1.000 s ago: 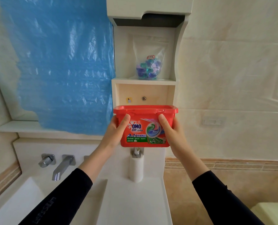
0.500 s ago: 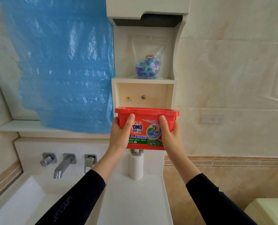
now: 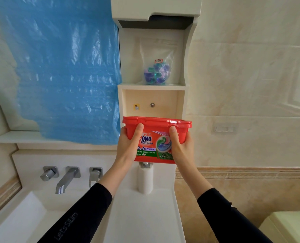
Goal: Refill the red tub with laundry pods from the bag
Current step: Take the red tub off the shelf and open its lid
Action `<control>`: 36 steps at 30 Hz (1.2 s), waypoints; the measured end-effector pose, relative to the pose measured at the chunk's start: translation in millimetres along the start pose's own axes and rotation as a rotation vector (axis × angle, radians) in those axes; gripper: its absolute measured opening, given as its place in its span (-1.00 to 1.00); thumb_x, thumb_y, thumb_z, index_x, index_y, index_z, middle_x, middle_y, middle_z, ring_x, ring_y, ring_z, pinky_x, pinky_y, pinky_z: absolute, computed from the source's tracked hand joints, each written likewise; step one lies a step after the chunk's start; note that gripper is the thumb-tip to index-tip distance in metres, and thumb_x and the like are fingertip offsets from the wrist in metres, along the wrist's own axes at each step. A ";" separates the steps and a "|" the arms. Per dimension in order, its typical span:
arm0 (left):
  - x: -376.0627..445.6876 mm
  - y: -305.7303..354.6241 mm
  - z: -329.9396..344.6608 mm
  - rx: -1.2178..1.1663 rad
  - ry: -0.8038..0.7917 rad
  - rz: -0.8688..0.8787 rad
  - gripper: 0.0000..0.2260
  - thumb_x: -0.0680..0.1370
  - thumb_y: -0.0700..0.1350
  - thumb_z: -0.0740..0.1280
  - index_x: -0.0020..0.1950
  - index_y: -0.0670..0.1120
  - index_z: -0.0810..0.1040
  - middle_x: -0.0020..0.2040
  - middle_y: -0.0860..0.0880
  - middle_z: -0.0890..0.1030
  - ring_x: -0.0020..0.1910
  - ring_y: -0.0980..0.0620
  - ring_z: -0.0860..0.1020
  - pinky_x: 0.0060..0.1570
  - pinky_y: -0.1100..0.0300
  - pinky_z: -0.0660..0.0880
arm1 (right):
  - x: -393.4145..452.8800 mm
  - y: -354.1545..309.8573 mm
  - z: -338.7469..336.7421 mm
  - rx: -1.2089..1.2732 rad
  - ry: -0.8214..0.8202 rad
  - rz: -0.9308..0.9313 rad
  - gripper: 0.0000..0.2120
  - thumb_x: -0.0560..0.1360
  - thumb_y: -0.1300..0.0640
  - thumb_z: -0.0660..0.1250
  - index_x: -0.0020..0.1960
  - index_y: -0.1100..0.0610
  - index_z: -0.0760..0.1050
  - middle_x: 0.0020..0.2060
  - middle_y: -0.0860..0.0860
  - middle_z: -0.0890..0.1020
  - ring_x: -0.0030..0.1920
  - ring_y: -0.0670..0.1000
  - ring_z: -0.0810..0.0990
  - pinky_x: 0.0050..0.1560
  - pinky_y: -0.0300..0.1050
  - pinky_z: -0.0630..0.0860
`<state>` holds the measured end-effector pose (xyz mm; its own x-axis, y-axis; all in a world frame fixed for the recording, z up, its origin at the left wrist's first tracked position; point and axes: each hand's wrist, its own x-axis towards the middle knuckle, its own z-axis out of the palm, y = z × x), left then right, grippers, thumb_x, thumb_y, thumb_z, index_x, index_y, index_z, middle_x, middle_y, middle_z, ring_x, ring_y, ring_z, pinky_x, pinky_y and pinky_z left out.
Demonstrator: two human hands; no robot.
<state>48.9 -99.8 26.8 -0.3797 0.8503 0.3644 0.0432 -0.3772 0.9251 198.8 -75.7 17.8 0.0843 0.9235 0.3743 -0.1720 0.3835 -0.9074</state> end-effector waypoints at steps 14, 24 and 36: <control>11.6 8.0 -18.4 -0.036 -0.174 -0.015 -0.32 0.33 0.36 0.31 0.36 0.08 0.34 0.12 -0.04 0.62 0.05 0.03 0.65 0.09 0.06 0.57 | 1.3 0.4 -22.7 0.029 -0.168 0.024 -0.33 0.26 -0.28 0.44 0.22 0.08 0.43 0.05 0.04 0.69 -0.04 0.00 0.74 -0.21 -0.21 0.63; 35.8 42.2 -34.7 0.073 -0.147 0.007 -0.60 0.37 0.42 0.23 -0.07 0.20 0.66 -0.06 0.07 0.73 -0.05 0.07 0.69 0.02 0.02 0.58 | -5.7 -0.6 -23.7 0.010 -0.220 -0.026 -0.43 0.34 -0.09 0.52 0.23 0.12 0.44 0.05 0.08 0.69 -0.03 0.02 0.73 -0.16 -0.17 0.64; 54.7 27.5 -49.5 -0.130 -0.211 -0.332 -0.73 0.58 0.03 0.24 -0.14 -0.04 0.67 -0.29 -0.01 0.68 -0.34 0.06 0.64 -0.39 0.21 0.58 | -14.6 -7.1 -23.2 0.048 -0.220 -0.071 -0.40 0.29 -0.11 0.50 0.23 0.12 0.46 -0.03 -0.02 0.73 -0.02 0.04 0.73 -0.17 -0.19 0.64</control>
<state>-16.4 -81.8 67.0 -0.1552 0.9851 0.0743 -0.1721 -0.1010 0.9799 221.6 -92.3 14.3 -0.1172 0.8725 0.4743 -0.2202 0.4429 -0.8691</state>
